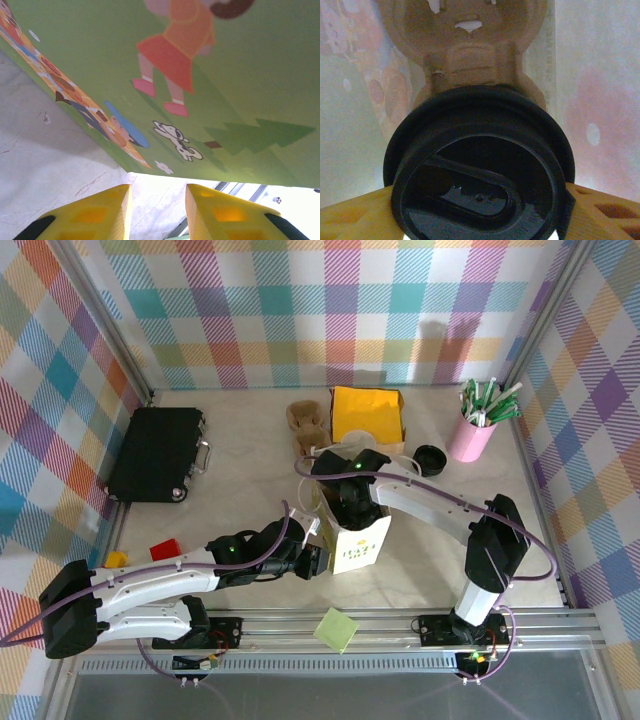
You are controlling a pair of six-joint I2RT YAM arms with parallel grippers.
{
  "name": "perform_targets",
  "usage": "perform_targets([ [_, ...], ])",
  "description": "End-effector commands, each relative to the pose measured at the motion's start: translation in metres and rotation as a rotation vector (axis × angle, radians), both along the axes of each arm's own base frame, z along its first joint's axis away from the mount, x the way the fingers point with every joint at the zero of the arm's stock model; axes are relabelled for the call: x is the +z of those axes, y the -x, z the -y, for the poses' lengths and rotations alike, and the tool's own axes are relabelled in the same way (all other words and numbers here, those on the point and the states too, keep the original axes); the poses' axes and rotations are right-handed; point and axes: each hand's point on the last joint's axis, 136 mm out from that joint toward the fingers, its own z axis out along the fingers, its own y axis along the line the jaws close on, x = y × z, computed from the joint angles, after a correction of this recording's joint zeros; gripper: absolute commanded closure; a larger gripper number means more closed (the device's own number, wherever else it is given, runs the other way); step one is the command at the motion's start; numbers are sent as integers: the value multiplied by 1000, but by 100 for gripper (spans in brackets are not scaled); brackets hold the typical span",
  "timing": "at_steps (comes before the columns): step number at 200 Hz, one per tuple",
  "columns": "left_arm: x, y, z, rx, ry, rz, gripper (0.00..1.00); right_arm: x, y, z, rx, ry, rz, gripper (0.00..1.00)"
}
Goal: Pack the takeout coffee
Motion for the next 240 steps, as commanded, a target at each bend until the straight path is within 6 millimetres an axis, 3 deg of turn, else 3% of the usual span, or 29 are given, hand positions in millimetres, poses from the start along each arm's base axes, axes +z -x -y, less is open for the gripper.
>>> perform_targets([
  [1, 1, 2, -2, -5, -16, 11, 67, 16, 1, 3, -8, 5, 17, 24],
  [109, 3, 2, -4, 3, -16, 15, 67, 48, -3, 9, -21, 3, 65, 10],
  [240, 2, 2, -6, 3, -23, 16, 67, 92, -12, 8, -72, -41, 138, 8],
])
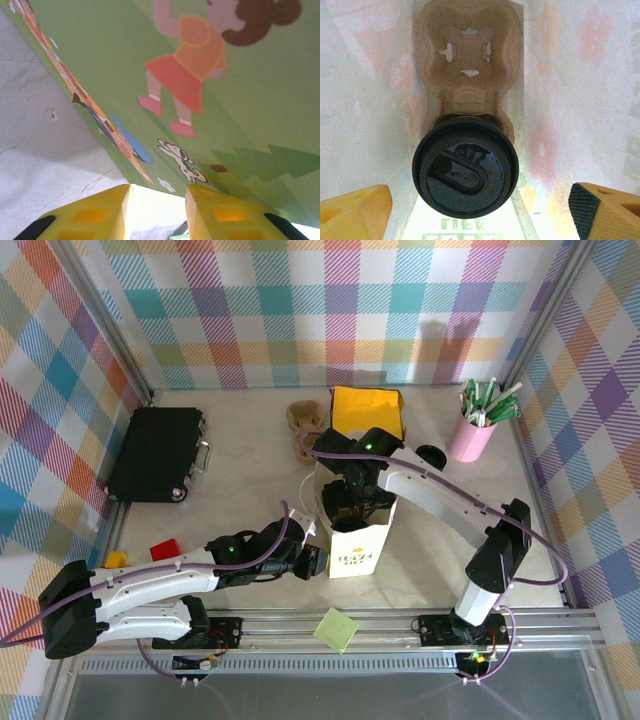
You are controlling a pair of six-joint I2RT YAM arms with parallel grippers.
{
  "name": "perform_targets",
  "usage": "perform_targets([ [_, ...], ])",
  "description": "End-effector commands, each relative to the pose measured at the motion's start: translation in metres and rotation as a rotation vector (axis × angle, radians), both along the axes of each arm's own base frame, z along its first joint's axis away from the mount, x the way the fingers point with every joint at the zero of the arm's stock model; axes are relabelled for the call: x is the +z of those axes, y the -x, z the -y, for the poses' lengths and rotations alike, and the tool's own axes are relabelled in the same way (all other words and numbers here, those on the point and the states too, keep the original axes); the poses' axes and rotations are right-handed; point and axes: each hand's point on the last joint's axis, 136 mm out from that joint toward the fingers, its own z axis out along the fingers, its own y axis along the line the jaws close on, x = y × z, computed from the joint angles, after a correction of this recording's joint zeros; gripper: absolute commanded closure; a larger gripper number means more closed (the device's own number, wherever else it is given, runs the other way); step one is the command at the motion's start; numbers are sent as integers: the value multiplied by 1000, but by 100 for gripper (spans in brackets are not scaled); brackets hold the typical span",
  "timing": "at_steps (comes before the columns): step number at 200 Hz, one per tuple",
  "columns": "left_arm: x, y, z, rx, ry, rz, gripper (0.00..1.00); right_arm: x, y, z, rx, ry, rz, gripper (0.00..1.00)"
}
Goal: Pack the takeout coffee
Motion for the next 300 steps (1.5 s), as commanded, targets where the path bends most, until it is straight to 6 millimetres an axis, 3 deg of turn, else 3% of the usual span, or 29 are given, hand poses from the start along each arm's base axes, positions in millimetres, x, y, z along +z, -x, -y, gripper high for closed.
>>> perform_targets([
  [1, 5, 2, -1, -7, -5, 15, 67, 25, 3, 5, -22, -33, 39, 8],
  [83, 4, 2, -3, -3, -14, 16, 67, 65, 4, 3, 14, -117, 99, 9],
  [195, 6, 2, -3, -7, -32, 8, 67, 151, 9, 13, 79, -274, 263, 11],
  [269, 40, 2, -8, -7, -9, 40, 64, 192, -10, 44, 32, -282, 405, 12],
  [300, 74, 3, -32, 8, -60, 94, 55, 201, -27, 74, -66, -284, 440, 14],
])
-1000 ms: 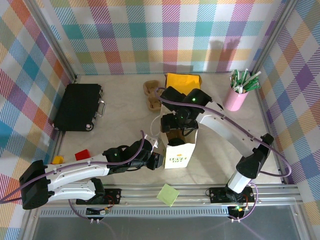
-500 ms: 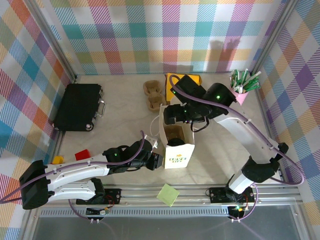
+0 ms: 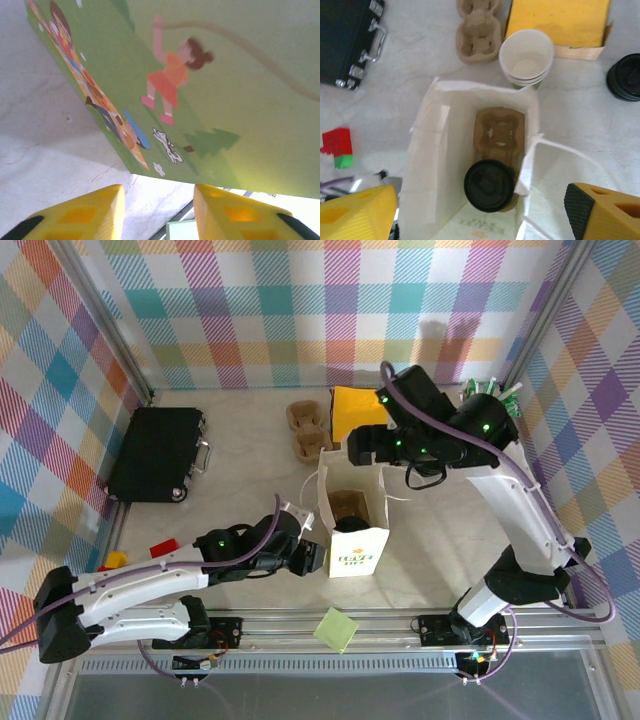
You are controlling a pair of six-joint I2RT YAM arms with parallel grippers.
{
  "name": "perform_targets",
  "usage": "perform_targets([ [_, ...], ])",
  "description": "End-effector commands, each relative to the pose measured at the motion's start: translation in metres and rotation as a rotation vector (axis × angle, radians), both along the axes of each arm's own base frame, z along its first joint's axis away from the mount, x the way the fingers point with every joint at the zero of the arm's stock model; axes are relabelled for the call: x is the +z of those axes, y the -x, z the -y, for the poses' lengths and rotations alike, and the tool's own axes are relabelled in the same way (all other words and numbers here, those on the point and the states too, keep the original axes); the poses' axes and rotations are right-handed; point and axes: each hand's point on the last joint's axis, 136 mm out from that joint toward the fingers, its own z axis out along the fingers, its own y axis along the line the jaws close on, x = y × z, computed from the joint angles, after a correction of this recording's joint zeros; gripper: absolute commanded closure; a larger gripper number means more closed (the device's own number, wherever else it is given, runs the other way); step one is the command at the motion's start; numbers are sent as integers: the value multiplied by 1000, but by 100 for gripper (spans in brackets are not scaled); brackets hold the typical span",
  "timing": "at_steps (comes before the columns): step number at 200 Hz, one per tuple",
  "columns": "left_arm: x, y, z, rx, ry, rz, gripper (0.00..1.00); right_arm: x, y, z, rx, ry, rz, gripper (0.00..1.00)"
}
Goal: Pack the takeout coffee
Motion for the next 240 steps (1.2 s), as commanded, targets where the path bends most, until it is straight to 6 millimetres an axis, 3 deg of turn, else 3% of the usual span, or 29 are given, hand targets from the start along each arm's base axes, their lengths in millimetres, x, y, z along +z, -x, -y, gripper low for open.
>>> perform_targets([
  [1, 35, 3, -21, 0, -31, 67, 55, 14, -5, 31, -59, 4, 41, 14],
  [59, 90, 5, -78, 71, -61, 196, 51, 14, -49, 101, -242, 103, 101, 14],
  [156, 136, -28, -167, 458, -129, 399, 50, -22, -146, 202, -541, 56, 181, 16],
  [207, 154, -54, -182, 563, -183, 504, 38, -39, -182, 244, -650, 28, 199, 17],
  [240, 148, -79, -180, 584, -184, 482, 33, -52, -202, 267, -692, 7, 187, 21],
])
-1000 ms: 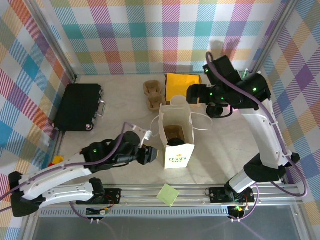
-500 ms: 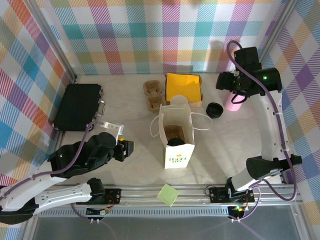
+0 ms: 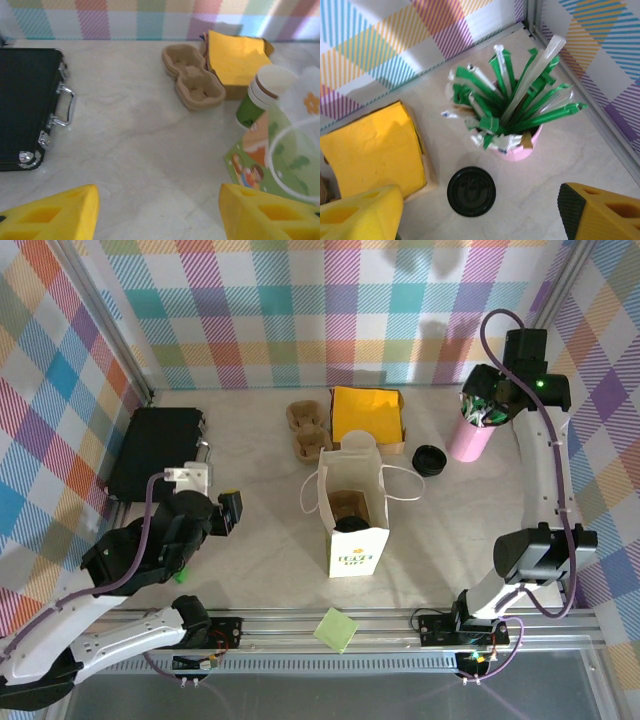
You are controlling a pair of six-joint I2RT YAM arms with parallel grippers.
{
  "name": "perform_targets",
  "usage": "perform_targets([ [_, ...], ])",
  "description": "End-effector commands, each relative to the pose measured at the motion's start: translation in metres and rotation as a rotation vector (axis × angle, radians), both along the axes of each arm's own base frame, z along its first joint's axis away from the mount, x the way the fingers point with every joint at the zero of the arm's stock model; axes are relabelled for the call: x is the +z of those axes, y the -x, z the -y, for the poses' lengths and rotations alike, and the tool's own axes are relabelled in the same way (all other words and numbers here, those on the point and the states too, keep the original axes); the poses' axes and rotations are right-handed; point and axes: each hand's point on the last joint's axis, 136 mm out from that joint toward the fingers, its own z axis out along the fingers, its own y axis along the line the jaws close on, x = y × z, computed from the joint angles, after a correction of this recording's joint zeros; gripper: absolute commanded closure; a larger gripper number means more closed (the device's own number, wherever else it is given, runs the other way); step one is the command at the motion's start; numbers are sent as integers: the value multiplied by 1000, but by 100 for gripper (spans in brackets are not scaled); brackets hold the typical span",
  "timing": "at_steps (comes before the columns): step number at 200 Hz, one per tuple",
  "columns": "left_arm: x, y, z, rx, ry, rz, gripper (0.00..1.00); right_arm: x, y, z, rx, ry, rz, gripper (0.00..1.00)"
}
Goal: Pack the takeout coffee
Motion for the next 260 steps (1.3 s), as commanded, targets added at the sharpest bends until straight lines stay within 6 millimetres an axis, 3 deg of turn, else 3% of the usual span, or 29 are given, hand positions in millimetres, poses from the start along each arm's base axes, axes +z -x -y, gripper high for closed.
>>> perform_targets([
  [1, 3, -21, 4, -1, -3, 21, 33, -4, -23, 13, -15, -32, 38, 21],
  [58, -26, -69, 15, -5, 63, -80, 30, -33, -55, 33, -21, -79, 2, 31],
  [95, -36, -86, 19, -16, 90, -102, 30, -52, -71, 29, 3, -115, -31, 39],
  [137, -46, -91, 23, -33, 109, -122, 31, -64, -71, 19, 30, -175, -73, 49],
  [260, -59, -94, 30, -56, 129, -161, 31, -84, -72, 23, 23, -164, -130, 62],
])
